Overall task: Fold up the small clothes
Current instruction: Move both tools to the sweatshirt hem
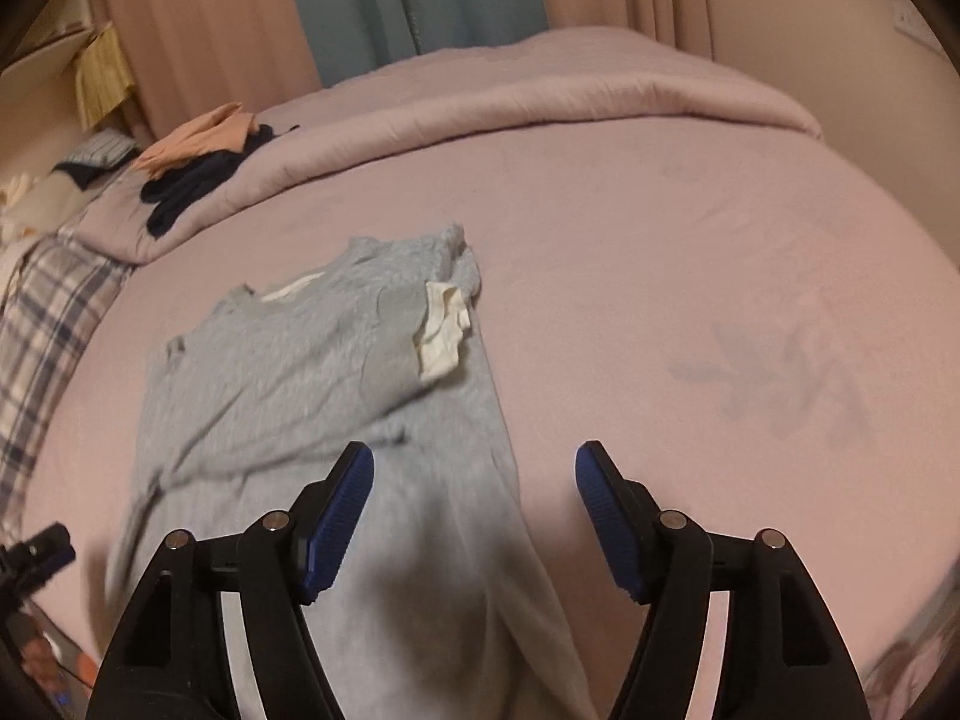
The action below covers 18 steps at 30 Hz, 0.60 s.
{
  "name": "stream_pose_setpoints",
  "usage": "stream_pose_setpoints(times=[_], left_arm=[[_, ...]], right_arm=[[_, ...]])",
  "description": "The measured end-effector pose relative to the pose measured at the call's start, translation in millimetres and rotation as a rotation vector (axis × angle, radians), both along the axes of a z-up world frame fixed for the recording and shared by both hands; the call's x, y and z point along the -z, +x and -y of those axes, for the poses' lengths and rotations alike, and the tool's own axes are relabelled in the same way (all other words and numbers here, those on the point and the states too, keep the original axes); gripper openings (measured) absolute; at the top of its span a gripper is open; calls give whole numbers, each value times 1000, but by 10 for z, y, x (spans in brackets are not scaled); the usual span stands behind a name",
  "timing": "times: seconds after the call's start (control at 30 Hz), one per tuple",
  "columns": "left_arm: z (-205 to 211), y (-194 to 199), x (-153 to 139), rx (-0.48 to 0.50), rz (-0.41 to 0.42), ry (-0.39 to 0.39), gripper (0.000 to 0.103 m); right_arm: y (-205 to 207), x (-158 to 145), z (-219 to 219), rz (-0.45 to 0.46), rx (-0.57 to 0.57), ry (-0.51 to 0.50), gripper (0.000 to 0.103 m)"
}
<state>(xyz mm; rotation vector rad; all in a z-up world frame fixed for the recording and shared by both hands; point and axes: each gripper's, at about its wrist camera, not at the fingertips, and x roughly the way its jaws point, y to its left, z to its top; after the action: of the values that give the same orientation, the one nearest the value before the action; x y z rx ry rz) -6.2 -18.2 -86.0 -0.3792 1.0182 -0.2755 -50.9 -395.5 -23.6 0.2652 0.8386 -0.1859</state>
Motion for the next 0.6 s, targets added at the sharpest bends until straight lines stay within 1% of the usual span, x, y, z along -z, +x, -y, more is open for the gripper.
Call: stream_pose_setpoints(times=[0.07,0.17,0.27,0.37,0.47,0.53,0.57,0.6], left_arm=[[4,-98,80,20,-3,-4,100],[-18,-200,176,19,-17,-5,99],[-25,-314,250,32,-20,-31,99],[-49,-393,326,41,-35,-32,99],[-51,-483,392,44,-32,-46,99],[-34,-531,413,50,-24,-44,99],[-22,-567,412,54,-21,-39,99],[-14,-590,411,56,-18,-41,99]], right_arm=[[-184,5,-45,19,-12,1,70],[-383,65,-34,20,-22,25,70],[-543,161,31,-11,-14,31,70],[-695,229,60,-28,2,27,70],[-799,358,111,-46,5,89,70],[-873,413,89,-60,1,110,70],[-888,443,71,-71,-1,102,70],[-906,474,30,-89,2,62,70]])
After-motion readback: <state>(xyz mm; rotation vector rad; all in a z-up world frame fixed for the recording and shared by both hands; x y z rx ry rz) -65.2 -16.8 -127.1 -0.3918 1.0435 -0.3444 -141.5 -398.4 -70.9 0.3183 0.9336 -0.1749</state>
